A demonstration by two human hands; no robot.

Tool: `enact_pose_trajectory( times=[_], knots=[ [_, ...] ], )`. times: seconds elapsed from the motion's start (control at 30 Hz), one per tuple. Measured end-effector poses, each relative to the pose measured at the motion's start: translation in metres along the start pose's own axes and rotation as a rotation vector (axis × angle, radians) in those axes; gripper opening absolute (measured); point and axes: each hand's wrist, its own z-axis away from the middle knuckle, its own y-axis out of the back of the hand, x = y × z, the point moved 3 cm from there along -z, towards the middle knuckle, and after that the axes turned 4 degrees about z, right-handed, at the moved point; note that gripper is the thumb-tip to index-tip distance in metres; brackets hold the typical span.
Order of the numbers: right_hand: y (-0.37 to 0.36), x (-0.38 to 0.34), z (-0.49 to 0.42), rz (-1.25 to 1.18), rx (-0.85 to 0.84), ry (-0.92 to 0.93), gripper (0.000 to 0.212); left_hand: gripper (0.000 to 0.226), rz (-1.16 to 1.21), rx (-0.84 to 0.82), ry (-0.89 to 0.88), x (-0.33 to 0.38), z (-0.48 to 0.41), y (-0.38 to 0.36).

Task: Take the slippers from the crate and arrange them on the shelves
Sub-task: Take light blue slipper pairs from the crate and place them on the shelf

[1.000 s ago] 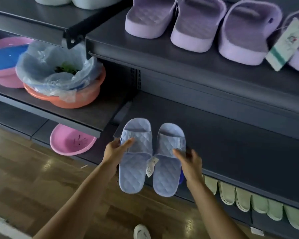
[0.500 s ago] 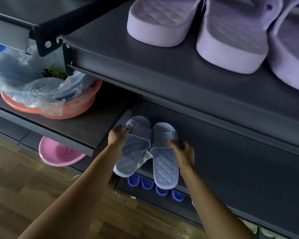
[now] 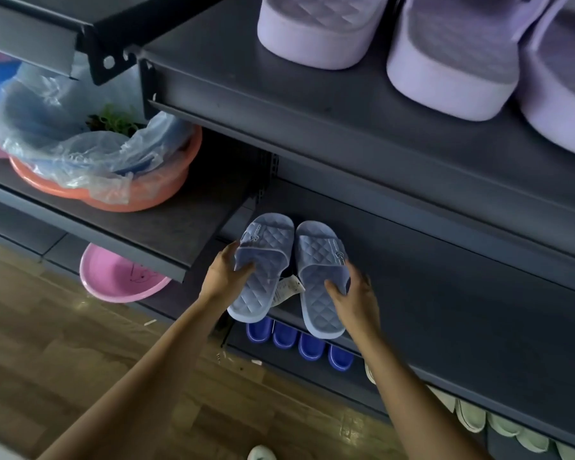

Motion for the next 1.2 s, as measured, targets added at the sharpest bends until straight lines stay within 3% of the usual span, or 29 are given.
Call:
enact_pose_trajectory(
  times=[0.13,0.3,0.6,1.2],
  knots=[
    [0.008,-0.002,0.032,0.212,-0.043,0.050,0.060,0.047,-0.187,0.040,-0.110,0.003,0.036,0.016],
    [0.016,-0.010,0.086,0.377,-0.088,0.131,0.060,0.054,-0.290,0.070,-0.105,-0.012,0.095,0.043],
    [0.015,-0.060,0.211,0.441,-0.126,0.393,0.057,0.057,-0.463,0.123,-0.185,-0.048,0.223,0.119],
    [-0.047,-0.180,0.466,0.492,-0.312,0.867,0.058,0.052,-0.477,0.448,0.064,-0.187,0.514,0.274]
  ],
)
